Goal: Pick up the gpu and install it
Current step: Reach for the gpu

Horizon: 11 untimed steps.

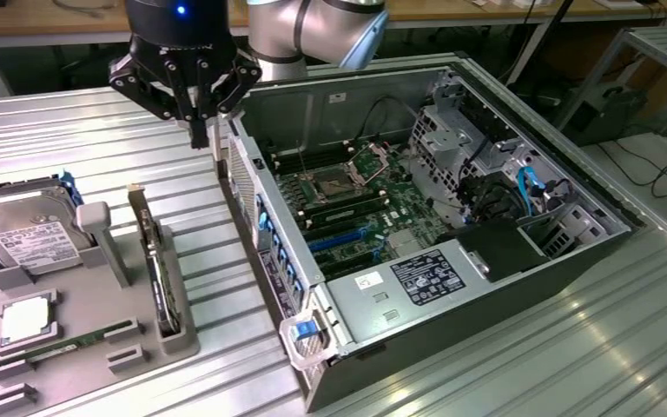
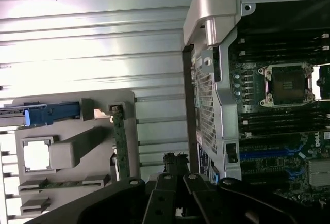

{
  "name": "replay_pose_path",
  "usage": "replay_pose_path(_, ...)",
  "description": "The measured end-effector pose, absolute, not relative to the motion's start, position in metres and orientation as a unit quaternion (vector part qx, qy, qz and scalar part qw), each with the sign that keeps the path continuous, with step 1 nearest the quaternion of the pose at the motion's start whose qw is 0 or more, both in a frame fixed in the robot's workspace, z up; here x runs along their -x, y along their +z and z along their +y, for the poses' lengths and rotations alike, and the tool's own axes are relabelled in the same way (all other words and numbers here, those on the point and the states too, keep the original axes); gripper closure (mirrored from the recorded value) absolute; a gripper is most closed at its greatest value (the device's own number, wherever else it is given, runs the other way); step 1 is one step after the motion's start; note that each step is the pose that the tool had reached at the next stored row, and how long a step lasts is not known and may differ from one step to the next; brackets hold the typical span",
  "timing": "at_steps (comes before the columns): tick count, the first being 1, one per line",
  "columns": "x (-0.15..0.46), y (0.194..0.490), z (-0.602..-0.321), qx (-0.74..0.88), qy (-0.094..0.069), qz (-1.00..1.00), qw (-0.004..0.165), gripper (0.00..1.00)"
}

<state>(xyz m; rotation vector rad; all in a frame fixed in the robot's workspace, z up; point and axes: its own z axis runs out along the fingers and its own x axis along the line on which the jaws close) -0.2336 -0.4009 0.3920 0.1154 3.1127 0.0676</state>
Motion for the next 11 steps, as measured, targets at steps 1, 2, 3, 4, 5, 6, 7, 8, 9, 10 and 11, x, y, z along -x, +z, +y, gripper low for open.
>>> replay_pose_path(1, 0.237, 0.392, -0.401, -0.037, 0.022, 0.999, 0.013, 0.89)
replay_pose_path(2, 0.238, 0.392, -0.401, -0.037, 0.022, 0.999, 0.013, 0.89)
replay_pose_path(3, 0.240, 0.392, -0.401, -0.037, 0.022, 0.999, 0.013, 0.89)
replay_pose_path(4, 0.241, 0.392, -0.401, -0.037, 0.022, 0.999, 0.013, 0.89)
replay_pose_path(5, 0.243, 0.392, -0.401, -0.037, 0.022, 0.999, 0.013, 0.89)
replay_pose_path(6, 0.245, 0.392, -0.401, -0.037, 0.022, 0.999, 0.013, 0.89)
replay_pose_path(7, 0.246, 0.392, -0.401, -0.037, 0.022, 0.999, 0.013, 0.89)
replay_pose_path(8, 0.248, 0.392, -0.401, -0.037, 0.022, 0.999, 0.013, 0.89)
replay_pose_path(9, 0.250, 0.392, -0.401, -0.037, 0.022, 0.999, 0.013, 0.89)
replay_pose_path(10, 0.251, 0.392, -0.401, -0.037, 0.022, 0.999, 0.013, 0.89)
replay_pose_path(11, 0.253, 0.392, -0.401, -0.037, 0.022, 0.999, 0.013, 0.89)
